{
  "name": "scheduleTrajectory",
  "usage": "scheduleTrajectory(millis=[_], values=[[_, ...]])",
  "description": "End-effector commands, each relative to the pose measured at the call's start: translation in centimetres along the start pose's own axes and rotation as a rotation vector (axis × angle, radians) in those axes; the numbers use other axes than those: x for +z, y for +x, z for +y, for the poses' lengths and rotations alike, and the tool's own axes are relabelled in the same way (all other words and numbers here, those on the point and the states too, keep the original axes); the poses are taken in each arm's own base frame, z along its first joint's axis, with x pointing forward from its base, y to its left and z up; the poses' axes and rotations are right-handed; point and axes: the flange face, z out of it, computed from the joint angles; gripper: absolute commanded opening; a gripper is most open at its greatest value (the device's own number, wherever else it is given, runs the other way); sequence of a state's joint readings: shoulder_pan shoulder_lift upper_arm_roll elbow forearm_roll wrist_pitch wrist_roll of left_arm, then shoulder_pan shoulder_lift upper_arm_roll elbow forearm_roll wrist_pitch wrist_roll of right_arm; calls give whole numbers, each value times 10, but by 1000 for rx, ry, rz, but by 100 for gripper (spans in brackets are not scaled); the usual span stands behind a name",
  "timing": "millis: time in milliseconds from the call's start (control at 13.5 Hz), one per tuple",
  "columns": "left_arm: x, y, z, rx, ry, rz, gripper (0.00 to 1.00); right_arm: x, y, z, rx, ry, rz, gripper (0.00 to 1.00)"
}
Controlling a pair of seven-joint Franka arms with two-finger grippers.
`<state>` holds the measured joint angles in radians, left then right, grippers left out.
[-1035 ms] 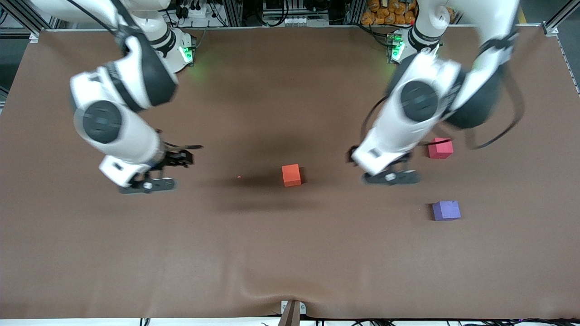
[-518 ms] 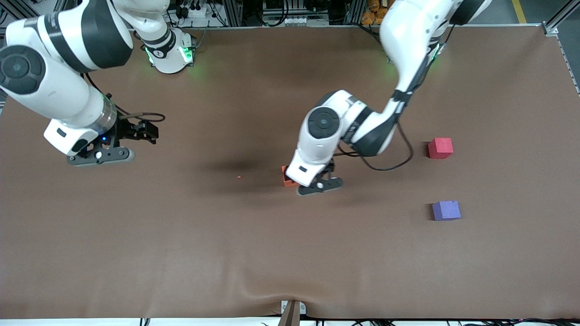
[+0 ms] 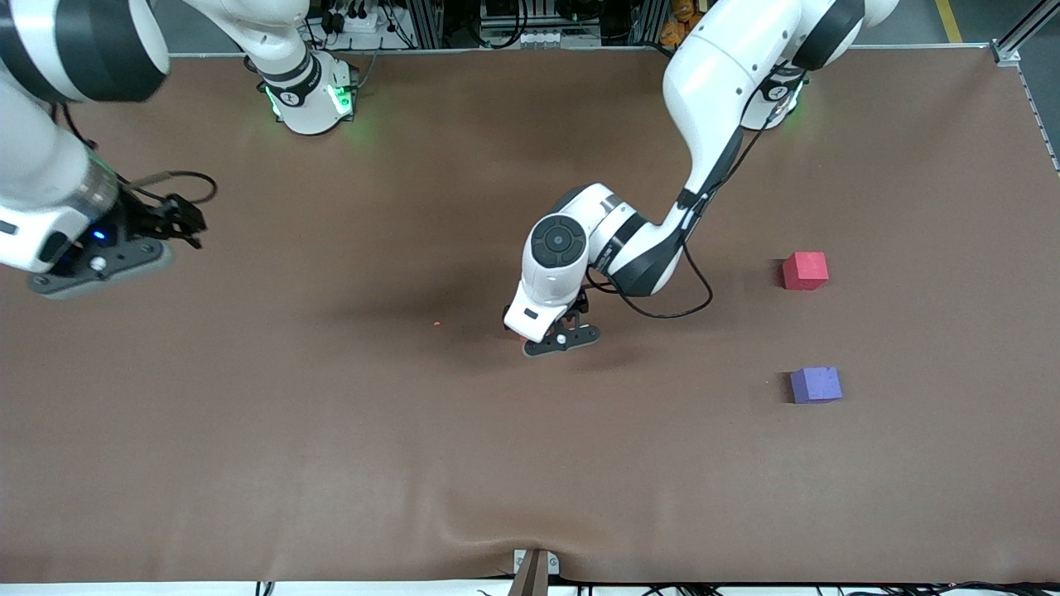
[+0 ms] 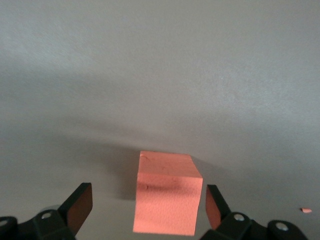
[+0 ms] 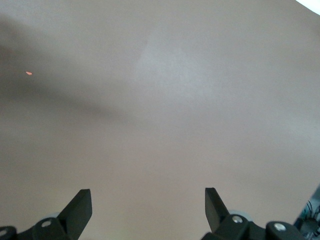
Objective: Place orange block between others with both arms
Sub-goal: 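Close the left gripper on the orange cube while the right gripper withdraws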
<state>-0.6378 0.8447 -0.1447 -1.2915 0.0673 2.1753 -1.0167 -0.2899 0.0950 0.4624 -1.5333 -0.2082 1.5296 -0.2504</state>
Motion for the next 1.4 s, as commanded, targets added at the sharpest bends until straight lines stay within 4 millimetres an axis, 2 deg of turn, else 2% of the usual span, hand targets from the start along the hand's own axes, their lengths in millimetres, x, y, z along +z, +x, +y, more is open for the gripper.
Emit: scheduleTrajectory(millis=[0, 74, 148, 222, 813, 961, 1035, 1109, 1183, 1257, 1331], values=[[-1, 1, 9, -13, -17, 34, 100, -14, -11, 4, 9, 1, -13, 100], [-1, 2, 10, -13, -26, 40, 100, -16, -13, 6, 51, 29, -2, 100], [5, 2, 9, -11, -23, 38, 100, -17, -18, 12, 123, 82, 11, 72], [10, -2, 11, -3, -22, 37, 100, -16, -20, 17, 189, 132, 16, 60], [32, -18, 15, 29, 3, 20, 100, -17, -19, 13, 211, 155, 20, 69], [42, -20, 13, 28, 13, 11, 99, -25, -25, 13, 217, 146, 25, 69], [42, -20, 13, 35, 15, 11, 72, -31, -29, 12, 220, 138, 34, 69], [43, -19, 12, 53, 16, 10, 39, -35, -31, 11, 221, 133, 40, 69], [40, -16, 11, 72, 12, 12, 10, -35, -32, 11, 224, 132, 41, 69], [34, -11, 10, 85, 6, 17, 0, -35, -32, 12, 226, 132, 40, 71], [23, -6, 8, 89, -1, 26, 0, -36, -31, 10, 223, 133, 43, 74]])
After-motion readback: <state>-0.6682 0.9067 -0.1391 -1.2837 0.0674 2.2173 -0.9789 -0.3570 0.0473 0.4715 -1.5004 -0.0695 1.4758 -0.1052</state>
